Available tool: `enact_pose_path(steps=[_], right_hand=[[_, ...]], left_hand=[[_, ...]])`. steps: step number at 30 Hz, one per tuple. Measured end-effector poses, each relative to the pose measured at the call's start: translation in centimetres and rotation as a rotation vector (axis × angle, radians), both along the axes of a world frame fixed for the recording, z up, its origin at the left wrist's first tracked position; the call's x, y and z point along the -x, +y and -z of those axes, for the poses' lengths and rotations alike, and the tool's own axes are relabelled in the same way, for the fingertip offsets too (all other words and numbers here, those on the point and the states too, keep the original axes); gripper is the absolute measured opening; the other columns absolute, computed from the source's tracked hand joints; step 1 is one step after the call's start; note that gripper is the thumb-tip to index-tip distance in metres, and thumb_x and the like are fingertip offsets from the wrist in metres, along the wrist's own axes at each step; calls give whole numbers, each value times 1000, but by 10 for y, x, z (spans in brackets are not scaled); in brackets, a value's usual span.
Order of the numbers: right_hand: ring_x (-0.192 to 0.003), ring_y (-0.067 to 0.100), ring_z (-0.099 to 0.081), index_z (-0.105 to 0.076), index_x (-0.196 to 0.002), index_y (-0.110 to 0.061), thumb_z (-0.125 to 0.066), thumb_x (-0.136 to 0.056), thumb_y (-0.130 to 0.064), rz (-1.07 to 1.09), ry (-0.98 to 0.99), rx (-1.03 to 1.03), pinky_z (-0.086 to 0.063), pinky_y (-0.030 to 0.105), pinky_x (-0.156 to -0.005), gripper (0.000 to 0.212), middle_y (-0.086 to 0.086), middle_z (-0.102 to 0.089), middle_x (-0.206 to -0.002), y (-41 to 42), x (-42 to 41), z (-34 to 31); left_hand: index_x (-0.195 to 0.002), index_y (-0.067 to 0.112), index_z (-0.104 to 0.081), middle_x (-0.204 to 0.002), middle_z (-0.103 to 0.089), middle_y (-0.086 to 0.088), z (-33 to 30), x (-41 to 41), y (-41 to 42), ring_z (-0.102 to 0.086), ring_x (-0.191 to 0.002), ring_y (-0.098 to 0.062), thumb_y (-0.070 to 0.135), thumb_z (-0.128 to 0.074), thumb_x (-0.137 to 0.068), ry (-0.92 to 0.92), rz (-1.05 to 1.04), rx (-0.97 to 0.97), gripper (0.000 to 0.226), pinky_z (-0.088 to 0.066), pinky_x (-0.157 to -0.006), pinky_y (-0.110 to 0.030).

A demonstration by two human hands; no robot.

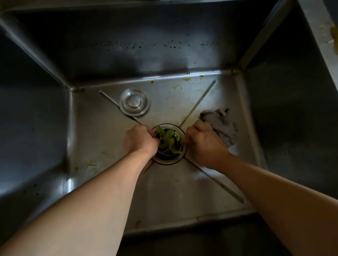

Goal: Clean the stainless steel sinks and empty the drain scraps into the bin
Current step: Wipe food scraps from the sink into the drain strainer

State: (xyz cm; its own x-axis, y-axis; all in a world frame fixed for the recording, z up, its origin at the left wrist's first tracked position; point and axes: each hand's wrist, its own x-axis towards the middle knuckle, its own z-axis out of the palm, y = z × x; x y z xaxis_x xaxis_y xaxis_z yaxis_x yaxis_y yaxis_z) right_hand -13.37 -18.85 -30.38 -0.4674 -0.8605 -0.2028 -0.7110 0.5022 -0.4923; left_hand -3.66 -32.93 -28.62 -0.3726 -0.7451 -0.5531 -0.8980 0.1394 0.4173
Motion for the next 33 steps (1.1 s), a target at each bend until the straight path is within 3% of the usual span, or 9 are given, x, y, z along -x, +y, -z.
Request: enact_pose_path(steps=[2,4,6,10,16,18,23,26,33], right_hand=[[-93,35,-49,-58,-87,-2,-35,-72,-37,109,-116,-3,-35,32,-69,45,20,-52,-97,0,2,-15],[-105,33,-51,-56,-108,-3,-55,-79,-22,192,-213,-1,-39,31,-77,35,16,-52,-114,0,3,-24],[-115,25,-50,-50,-127,-9,-72,-75,-12,264,-284,15,-41,28,-87,56,10,-51,-126,0,1,-35],[-128,16,-42,-35,-144,-18,-87,-63,-16,369,-441,33,-40,30,-104,96,-1,-44,-141,-1,-6,-60],[-126,6,-41,-31,-145,-27,-88,-62,-22,379,-502,132,-35,23,-103,101,-11,-45,-139,-7,-19,-110],[-125,8,-45,-34,-143,-29,-90,-58,-25,417,-507,203,-38,28,-105,101,-11,-50,-136,-7,-23,-125],[-105,2,-61,-50,-118,-40,-90,-55,-18,474,-472,394,-50,35,-96,77,-14,-65,-111,-4,-30,-165],[-98,4,-64,-58,-110,-35,-90,-54,-18,520,-461,436,-51,36,-94,67,-12,-69,-102,3,-34,-183],[-94,13,-68,-57,-114,-24,-89,-52,-27,651,-481,545,-55,42,-89,70,-4,-70,-102,36,-42,-222]], left_hand=[[-84,23,-69,-102,-70,-3,-7,-2,-3,-64,-97,-23,18,-68,-79,38,-28,-6,7,-48,-75,-25],[-78,25,-67,-98,-70,-1,-17,-4,-6,-65,-93,-21,18,-71,-78,76,-41,-8,8,-49,-75,-24],[-71,23,-61,-91,-71,0,-30,-4,-9,-67,-84,-19,16,-73,-77,125,-73,-43,15,-53,-78,-26],[-68,23,-60,-75,-71,-3,-66,-1,-16,-69,-59,-15,8,-72,-77,230,-130,-135,22,-58,-71,-28],[-72,16,-62,-66,-65,-1,-130,-2,-24,-64,-49,-13,0,-70,-79,320,-59,-165,19,-50,-51,-20],[-69,17,-60,-68,-65,-2,-151,-4,-25,-64,-49,-12,0,-69,-80,346,-28,-167,22,-45,-45,-17],[-66,15,-59,-61,-63,-2,-197,-8,-17,-61,-45,-11,-3,-69,-79,403,51,-181,24,-45,-45,-17],[-65,13,-60,-60,-62,-3,-218,-8,-10,-59,-41,-7,-3,-67,-80,431,96,-188,23,-41,-38,-14],[-67,17,-63,-60,-63,-1,-253,0,16,-60,-43,-5,9,-66,-85,499,230,-213,20,-54,-61,-28]])
